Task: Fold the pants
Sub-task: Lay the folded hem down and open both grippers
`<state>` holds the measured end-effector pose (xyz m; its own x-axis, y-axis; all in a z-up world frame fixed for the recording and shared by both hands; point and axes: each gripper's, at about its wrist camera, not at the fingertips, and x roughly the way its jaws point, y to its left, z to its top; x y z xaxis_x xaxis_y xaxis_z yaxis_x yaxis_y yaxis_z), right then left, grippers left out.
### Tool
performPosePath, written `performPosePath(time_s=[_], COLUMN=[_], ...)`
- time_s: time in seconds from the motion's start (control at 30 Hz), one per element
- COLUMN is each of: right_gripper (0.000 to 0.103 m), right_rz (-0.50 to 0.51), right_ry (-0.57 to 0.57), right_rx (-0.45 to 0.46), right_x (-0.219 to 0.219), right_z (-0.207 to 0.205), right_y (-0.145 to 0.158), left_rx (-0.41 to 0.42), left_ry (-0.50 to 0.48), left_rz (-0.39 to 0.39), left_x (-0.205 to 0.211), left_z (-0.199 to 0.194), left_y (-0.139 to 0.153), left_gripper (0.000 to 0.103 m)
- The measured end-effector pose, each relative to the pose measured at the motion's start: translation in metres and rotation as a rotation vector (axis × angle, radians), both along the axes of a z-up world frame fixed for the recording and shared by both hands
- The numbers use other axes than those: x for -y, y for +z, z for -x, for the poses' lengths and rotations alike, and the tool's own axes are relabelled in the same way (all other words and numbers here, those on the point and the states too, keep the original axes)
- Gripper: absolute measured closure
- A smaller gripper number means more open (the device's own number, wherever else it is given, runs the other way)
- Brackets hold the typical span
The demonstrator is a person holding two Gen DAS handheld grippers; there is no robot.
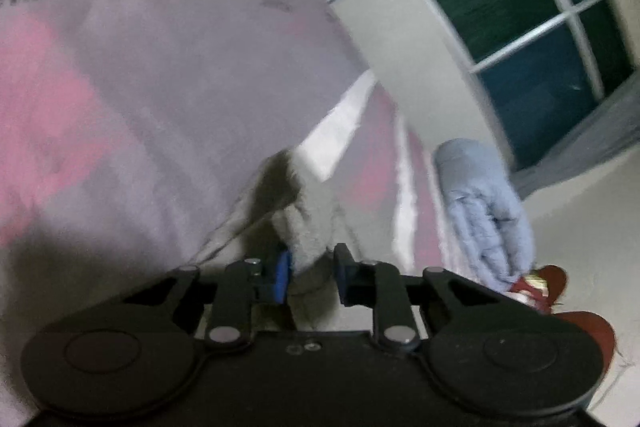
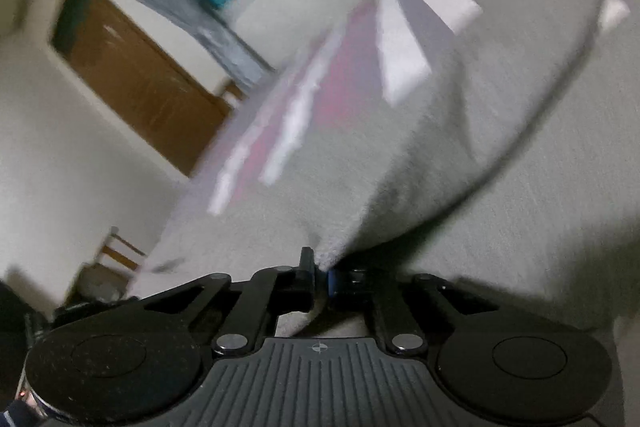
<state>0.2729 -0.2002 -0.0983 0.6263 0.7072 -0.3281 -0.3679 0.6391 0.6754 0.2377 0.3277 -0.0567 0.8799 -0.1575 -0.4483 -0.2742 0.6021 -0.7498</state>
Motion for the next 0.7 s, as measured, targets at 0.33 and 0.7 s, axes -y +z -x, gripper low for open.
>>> performPosePath(time_s=[0.33, 0.7], right_gripper=[0.097, 0.056], right_rz=[0.084, 0.07], right_ry=[0.044, -0.067], right_rx=[-0.095, -0.066], right_x=[-0.002, 0.037], right_z=[0.007, 0.018], right_y=[-0.032, -0.015], left_rx=[-0.106, -0.146], left_ry=[-0.003, 0.066], left_rz=[-0.003, -0.341], left_x=[-0.004, 0.035], left_z=[0.005, 0.036], left_y=[-0.031, 0.02], left_gripper=[0.091, 0.059])
